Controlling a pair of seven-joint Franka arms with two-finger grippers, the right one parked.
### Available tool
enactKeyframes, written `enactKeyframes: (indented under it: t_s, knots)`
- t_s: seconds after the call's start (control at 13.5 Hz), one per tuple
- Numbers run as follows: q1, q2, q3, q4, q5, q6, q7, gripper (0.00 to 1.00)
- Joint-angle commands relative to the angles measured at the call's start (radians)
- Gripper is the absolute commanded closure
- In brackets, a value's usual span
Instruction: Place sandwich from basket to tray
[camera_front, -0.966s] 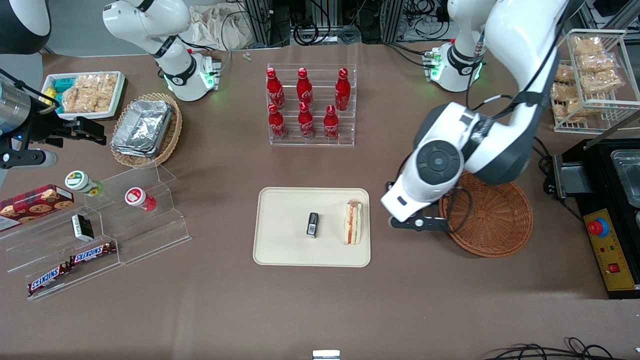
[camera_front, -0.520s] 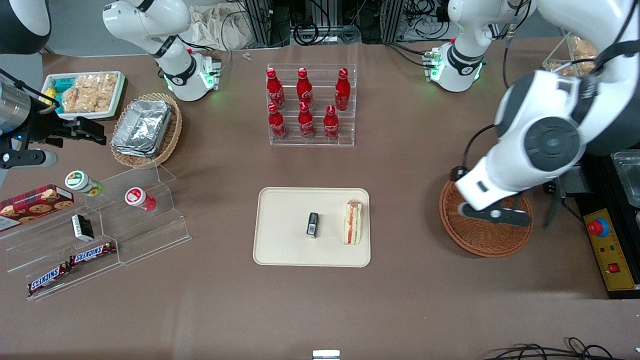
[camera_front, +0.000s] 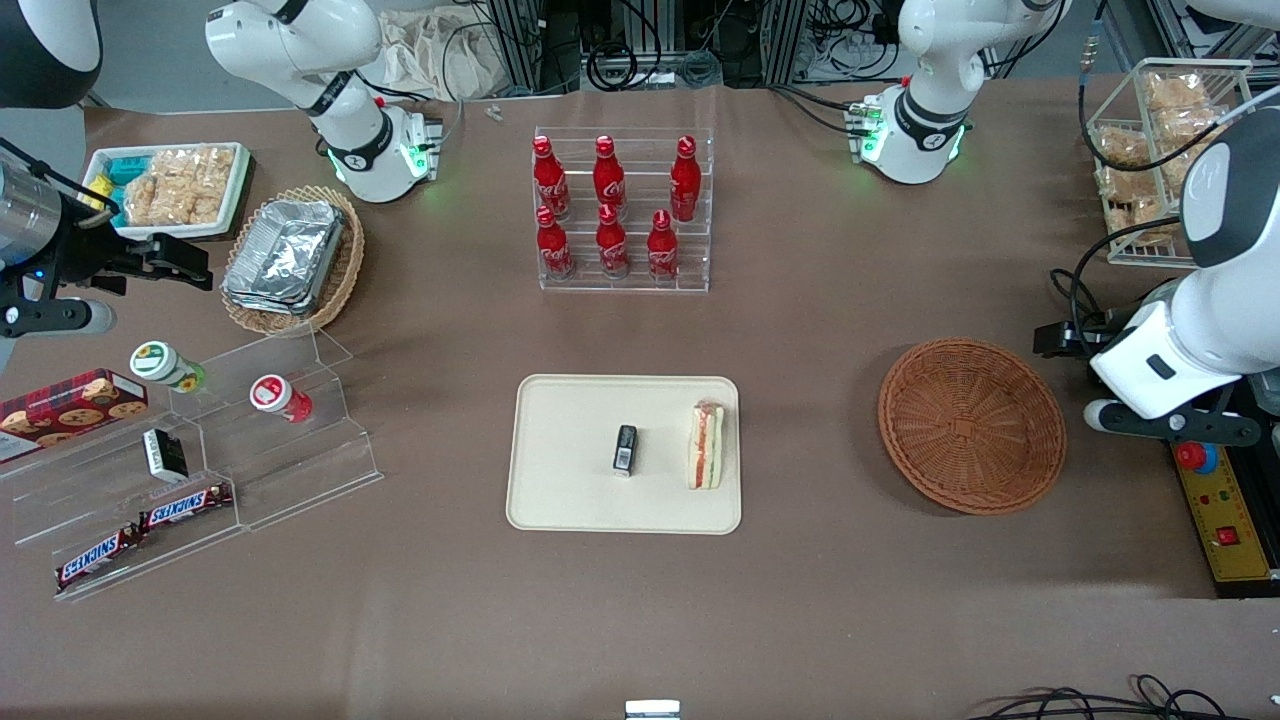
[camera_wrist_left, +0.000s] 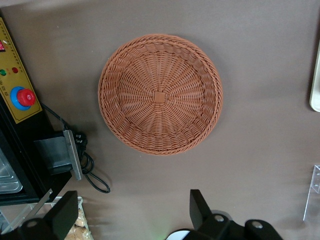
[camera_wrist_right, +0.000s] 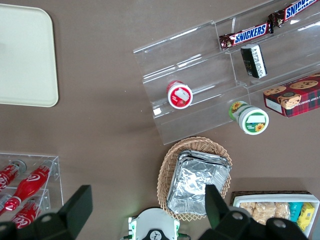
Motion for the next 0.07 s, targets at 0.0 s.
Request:
enactKeyframes:
  t_s: [0.0]
  knots:
    - [0.0,-0.003,-0.002,0.014,-0.013,-0.025,-0.002,0.01]
